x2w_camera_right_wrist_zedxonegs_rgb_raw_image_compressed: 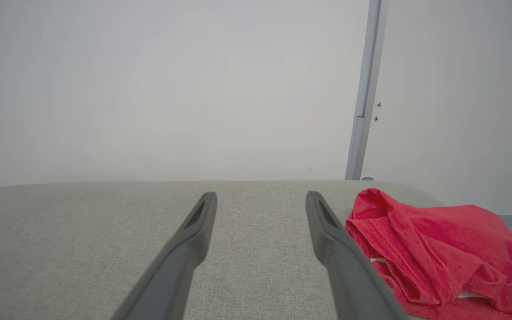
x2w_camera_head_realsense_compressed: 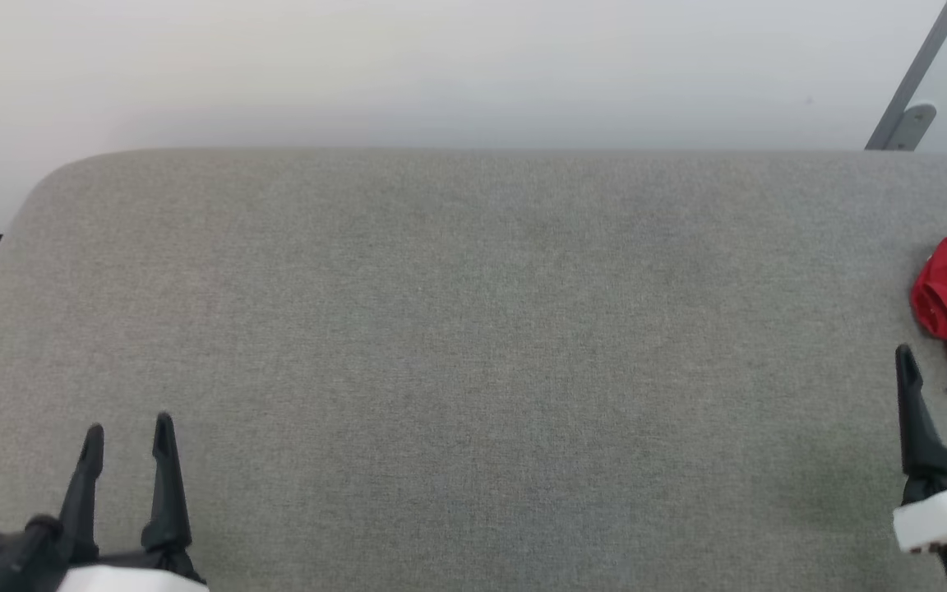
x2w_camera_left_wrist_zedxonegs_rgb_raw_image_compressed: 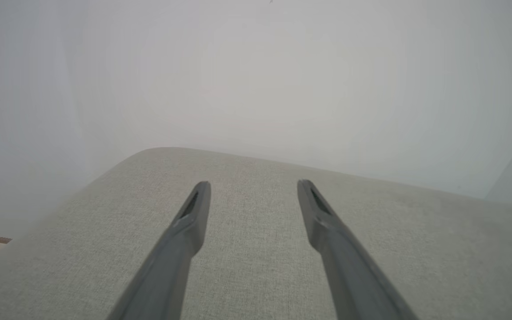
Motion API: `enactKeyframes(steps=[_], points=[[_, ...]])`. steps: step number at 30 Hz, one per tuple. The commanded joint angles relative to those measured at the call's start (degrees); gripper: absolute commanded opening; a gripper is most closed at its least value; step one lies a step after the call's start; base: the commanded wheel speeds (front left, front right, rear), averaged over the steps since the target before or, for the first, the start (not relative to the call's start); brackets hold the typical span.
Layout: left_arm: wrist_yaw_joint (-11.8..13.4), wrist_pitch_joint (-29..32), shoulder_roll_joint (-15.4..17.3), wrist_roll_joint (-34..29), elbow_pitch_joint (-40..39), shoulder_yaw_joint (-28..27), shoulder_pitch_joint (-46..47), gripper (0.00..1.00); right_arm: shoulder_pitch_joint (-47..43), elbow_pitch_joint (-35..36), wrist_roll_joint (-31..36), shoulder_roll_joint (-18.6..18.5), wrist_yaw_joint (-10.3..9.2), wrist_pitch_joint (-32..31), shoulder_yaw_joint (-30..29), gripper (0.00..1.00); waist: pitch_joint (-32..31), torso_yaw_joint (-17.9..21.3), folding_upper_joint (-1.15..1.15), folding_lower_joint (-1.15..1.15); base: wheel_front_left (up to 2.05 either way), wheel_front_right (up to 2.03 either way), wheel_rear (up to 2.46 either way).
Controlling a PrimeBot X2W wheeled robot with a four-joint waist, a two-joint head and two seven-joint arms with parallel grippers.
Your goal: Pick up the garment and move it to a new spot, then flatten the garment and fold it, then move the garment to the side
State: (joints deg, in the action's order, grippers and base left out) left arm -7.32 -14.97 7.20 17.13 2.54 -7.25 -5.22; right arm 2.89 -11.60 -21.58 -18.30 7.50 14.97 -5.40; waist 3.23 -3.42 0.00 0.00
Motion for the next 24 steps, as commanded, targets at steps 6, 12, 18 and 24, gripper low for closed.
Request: enactKeyframes(steps=[6,12,18,24], points=[[-0.2,-0.3,-1.0,0.0,-0.2,-0.8,-3.4,1.00,-4.4,1.5,1.0,3.8,-0.02,0.2,-1.7,1.00,-1.3,-0.7,0.00,0.00,0.00,0.00,0.00],[-0.2,-0.3,-1.4,0.2,0.5,-0.3,-4.3,1.00,-6.2,2.5,1.6,6.3,-0.02,0.2,-2.9,1.00,-1.6,-0.9,0.00,0.00,0.00,0.00,0.00],[-0.2,-0.3,-0.6,-0.6,1.7,0.9,-4.6,1.00,-7.1,3.0,2.4,7.2,-0.02,0.2,-2.8,1.00,-1.9,-0.8,0.00,0.00,0.00,0.00,0.00],[-0.2,-0.3,0.1,-1.7,2.7,2.9,-4.8,1.00,-8.1,3.2,2.8,8.5,-0.02,0.2,-2.7,1.00,-2.2,-0.7,0.00,0.00,0.00,0.00,0.00]])
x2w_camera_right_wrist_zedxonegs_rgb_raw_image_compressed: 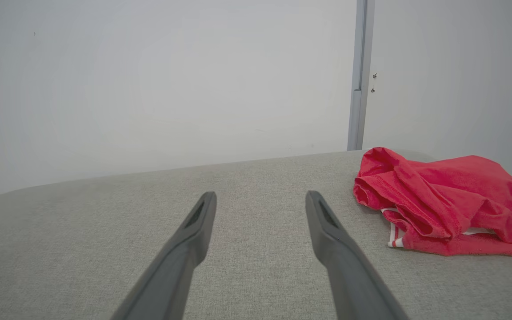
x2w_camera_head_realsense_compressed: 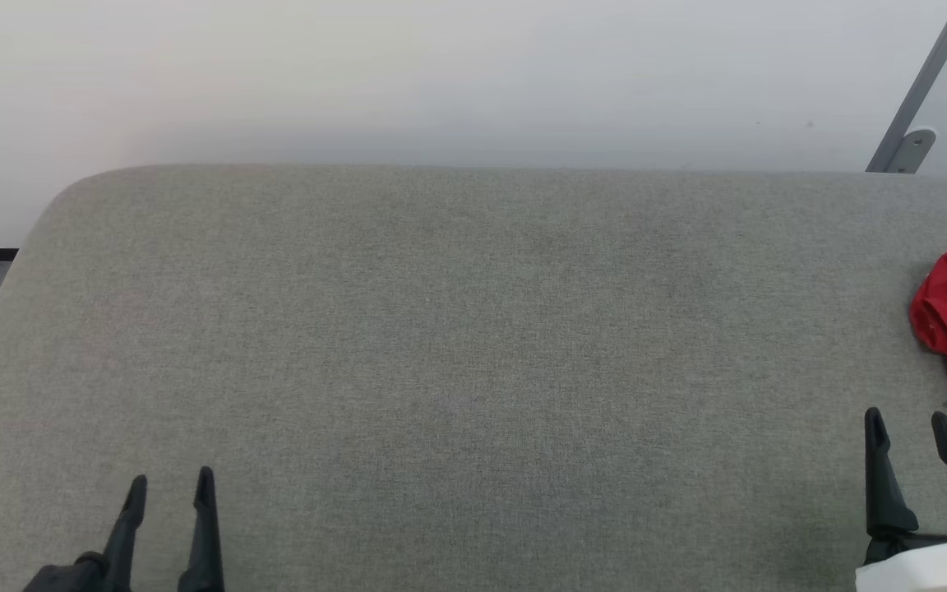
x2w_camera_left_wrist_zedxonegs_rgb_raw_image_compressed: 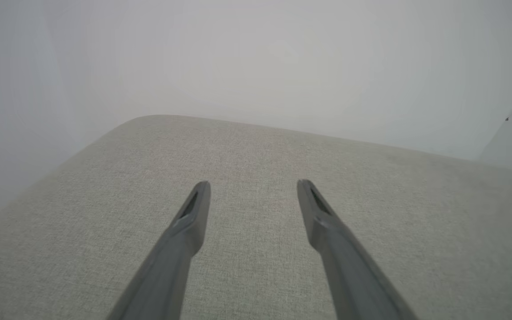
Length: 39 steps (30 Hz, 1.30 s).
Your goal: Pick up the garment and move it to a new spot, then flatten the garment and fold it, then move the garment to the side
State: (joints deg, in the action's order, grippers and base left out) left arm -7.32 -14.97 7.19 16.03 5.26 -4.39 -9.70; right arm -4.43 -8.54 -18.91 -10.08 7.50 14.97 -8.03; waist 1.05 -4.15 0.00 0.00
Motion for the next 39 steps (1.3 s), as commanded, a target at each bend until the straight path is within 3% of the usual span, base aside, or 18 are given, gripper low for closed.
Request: enactKeyframes(steps=[1,25,26,30,39], points=[[-0.2,-0.3,0.1,-0.6,0.0,0.3,-0.3,1.00,-0.8,0.2,0.2,0.3,-0.02,0.2,0.0,1.00,0.0,0.0,0.00,0.00,0.00,0.00,0.00],[-0.2,-0.3,0.7,-0.9,-0.1,3.3,0.9,1.00,-1.5,0.1,1.7,1.6,-0.02,0.2,-0.4,1.00,-0.4,0.3,0.00,0.00,0.00,0.00,0.00],[0.0,0.0,0.4,-0.4,0.0,3.3,0.3,0.00,-0.9,0.2,1.3,1.4,0.00,0.0,-0.4,0.00,-0.4,0.3,0.00,0.00,0.00,0.00,0.00],[0.0,0.1,-0.4,-0.3,2.1,3.6,-0.2,0.00,-1.1,-1.8,1.2,2.1,0.00,-0.1,0.0,0.00,-0.4,0.4,0.00,0.00,0.00,0.00,0.00],[0.1,2.1,-0.5,8.5,2.6,3.4,1.5,0.00,0.3,-2.3,-6.9,2.7,0.00,-2.6,0.0,0.00,-0.4,0.6,0.00,0.00,0.00,0.00,0.00]])
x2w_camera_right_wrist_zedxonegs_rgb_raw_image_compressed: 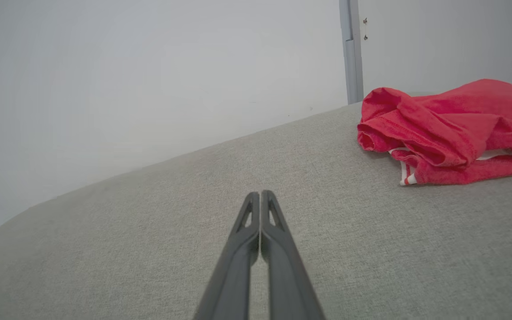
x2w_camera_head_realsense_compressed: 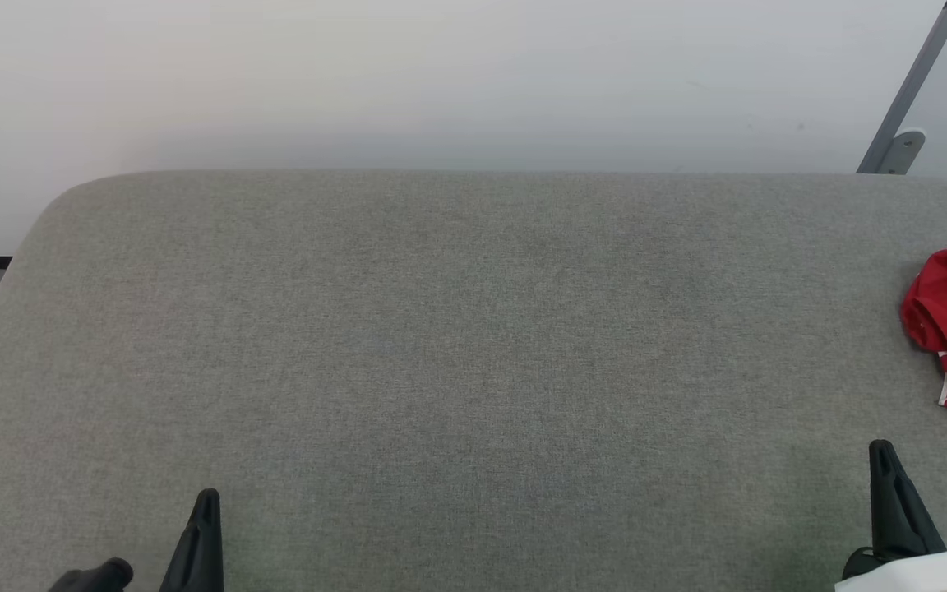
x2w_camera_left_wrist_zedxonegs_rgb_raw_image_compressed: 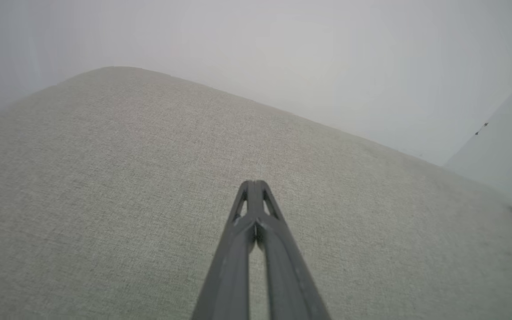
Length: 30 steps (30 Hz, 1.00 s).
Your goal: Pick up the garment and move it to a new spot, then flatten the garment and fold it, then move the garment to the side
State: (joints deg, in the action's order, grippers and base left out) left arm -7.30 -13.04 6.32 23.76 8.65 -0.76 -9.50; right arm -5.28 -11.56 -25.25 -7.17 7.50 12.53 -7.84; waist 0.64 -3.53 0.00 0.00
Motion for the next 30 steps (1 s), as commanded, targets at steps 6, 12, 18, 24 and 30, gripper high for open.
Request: enactKeyframes(steps=[6,12,18,24,30], points=[[0.0,1.6,0.3,6.8,-0.1,-0.4,2.6,0.00,2.1,0.5,-6.3,0.1,0.00,-1.7,0.0,0.00,0.0,0.2,0.00,0.00,0.00,0.00,0.00],[0.0,3.1,0.2,13.3,0.6,-0.7,4.1,0.00,3.1,0.3,-12.5,0.5,0.00,-3.5,0.1,0.00,-0.1,0.4,0.00,0.00,0.00,0.00,0.00],[-0.1,4.4,0.1,18.5,1.0,-0.9,5.2,0.00,3.8,0.0,-17.3,0.9,0.00,-4.8,0.3,0.00,-0.1,0.6,0.00,0.00,0.00,0.00,0.00],[-0.1,5.6,-0.1,23.3,1.3,-1.1,6.1,0.00,4.6,-0.2,-21.9,1.2,0.00,-6.1,0.4,0.00,-0.1,0.7,0.00,0.00,0.00,0.00,0.00],[-0.1,6.8,-0.2,27.8,1.7,-1.3,7.0,0.00,5.3,-0.3,-26.2,1.5,0.00,-7.4,0.5,0.00,-0.1,0.9,0.00,0.00,0.00,0.00,0.00]])
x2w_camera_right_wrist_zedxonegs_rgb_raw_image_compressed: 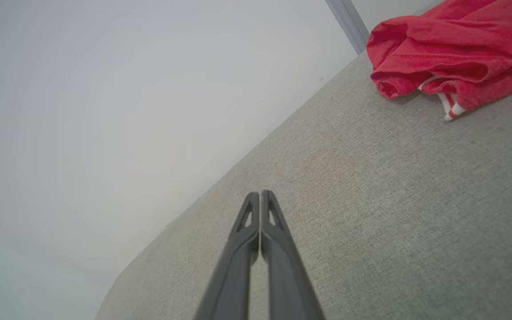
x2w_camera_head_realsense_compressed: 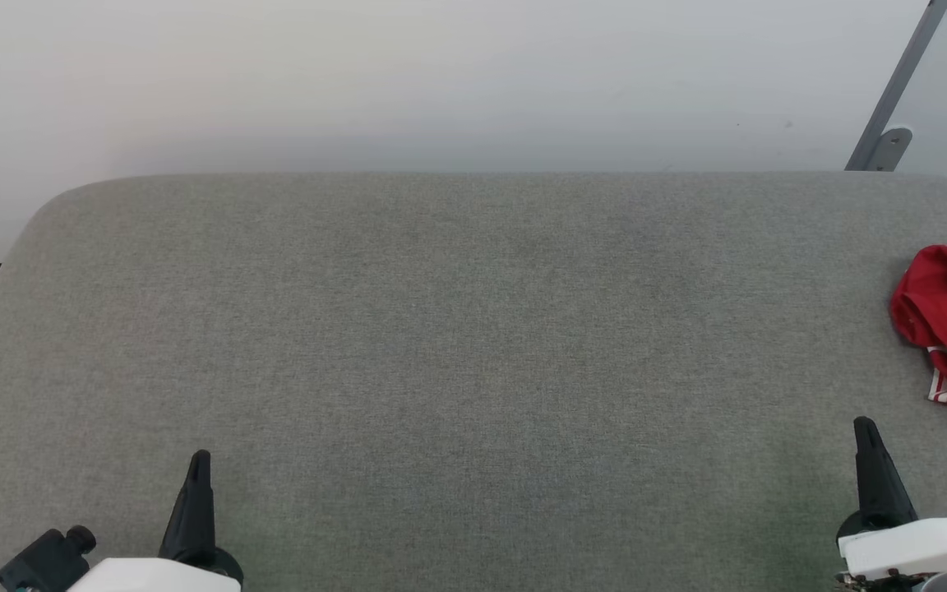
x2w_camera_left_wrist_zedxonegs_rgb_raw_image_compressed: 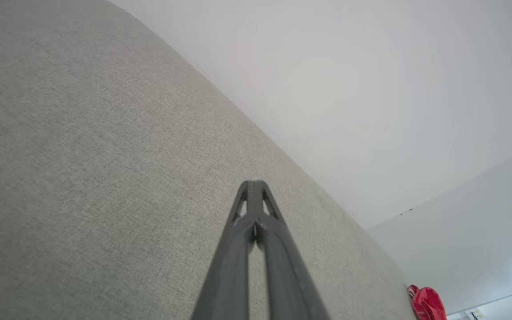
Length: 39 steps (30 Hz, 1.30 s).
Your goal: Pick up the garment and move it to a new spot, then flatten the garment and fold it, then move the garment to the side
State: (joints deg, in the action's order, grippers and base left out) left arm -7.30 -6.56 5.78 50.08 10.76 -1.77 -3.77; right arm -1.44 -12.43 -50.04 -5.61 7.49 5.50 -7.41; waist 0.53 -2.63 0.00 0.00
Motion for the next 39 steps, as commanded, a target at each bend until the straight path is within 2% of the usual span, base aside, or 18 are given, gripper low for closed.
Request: enactKeyframes(steps=[1,39], points=[[-0.1,0.5,0.3,2.2,-0.4,-0.4,1.5,0.00,1.6,0.5,-2.1,0.0,0.01,-0.6,0.0,0.00,0.0,0.1,0.00,0.00,0.00,0.00,0.00],[-0.2,6.6,-0.8,24.2,1.5,-1.9,6.2,0.00,5.0,-0.6,-23.4,1.4,0.01,-6.7,0.5,0.00,-0.2,1.2,0.00,0.00,0.00,0.00,0.00]])
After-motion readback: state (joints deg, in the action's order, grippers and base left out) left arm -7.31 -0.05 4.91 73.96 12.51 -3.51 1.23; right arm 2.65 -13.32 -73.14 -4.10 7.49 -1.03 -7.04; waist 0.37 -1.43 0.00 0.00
